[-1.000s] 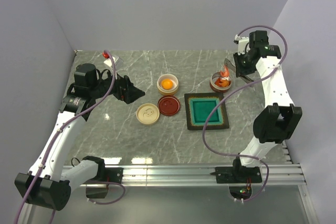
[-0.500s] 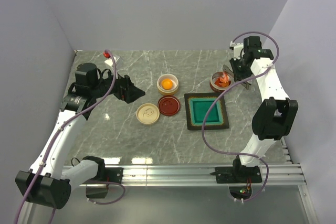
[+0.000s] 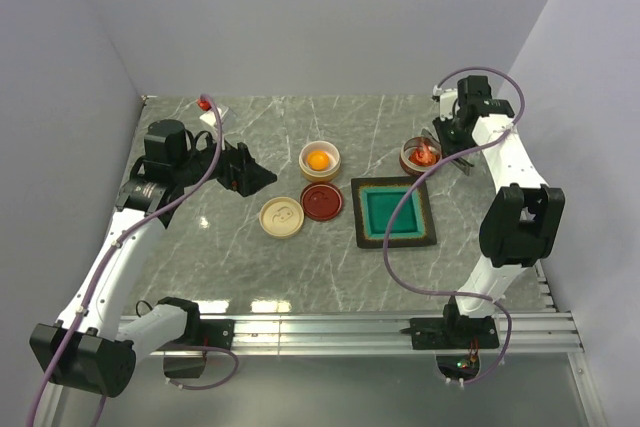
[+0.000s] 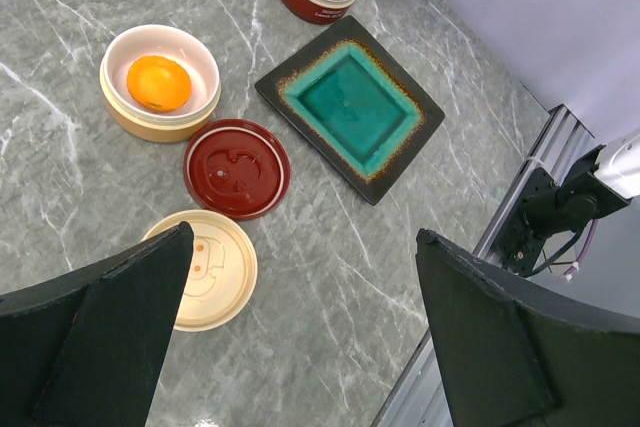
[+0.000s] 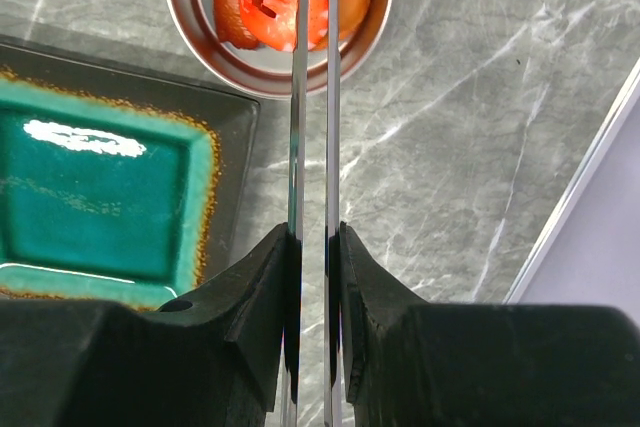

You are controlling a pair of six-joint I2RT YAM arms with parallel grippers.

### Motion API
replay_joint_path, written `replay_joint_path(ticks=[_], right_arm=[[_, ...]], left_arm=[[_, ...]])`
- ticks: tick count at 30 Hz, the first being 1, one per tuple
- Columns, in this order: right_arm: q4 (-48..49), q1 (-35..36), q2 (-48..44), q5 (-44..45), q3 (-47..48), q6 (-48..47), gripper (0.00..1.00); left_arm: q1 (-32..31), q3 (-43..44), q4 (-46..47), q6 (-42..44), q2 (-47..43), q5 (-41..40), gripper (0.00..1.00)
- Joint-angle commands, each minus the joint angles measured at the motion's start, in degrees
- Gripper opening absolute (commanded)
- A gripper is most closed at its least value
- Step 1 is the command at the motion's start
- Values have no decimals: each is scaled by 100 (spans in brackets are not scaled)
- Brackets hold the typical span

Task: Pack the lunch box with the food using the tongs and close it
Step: Place the food into the lunch box

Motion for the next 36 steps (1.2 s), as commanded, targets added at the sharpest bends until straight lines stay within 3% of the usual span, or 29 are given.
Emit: replay_joint_path(ticks=[1, 7, 20, 31, 36], right_arm=[[228, 86, -108, 10, 45, 56, 11], [167, 156, -73, -8, 107, 91, 15], [-70, 156, -161, -16, 343, 144, 37], [-439, 156, -345, -95, 1037, 135, 38], [-1149, 156, -643, -1190, 1223, -338, 38]], left_arm=[[30, -52, 178, 73, -92, 83, 99], [30, -70, 151, 90, -110, 65, 100], [30, 97, 72, 143, -13, 109, 99], [30, 150, 29, 152, -40, 100, 99], [30, 220, -33, 143, -75, 100, 99]])
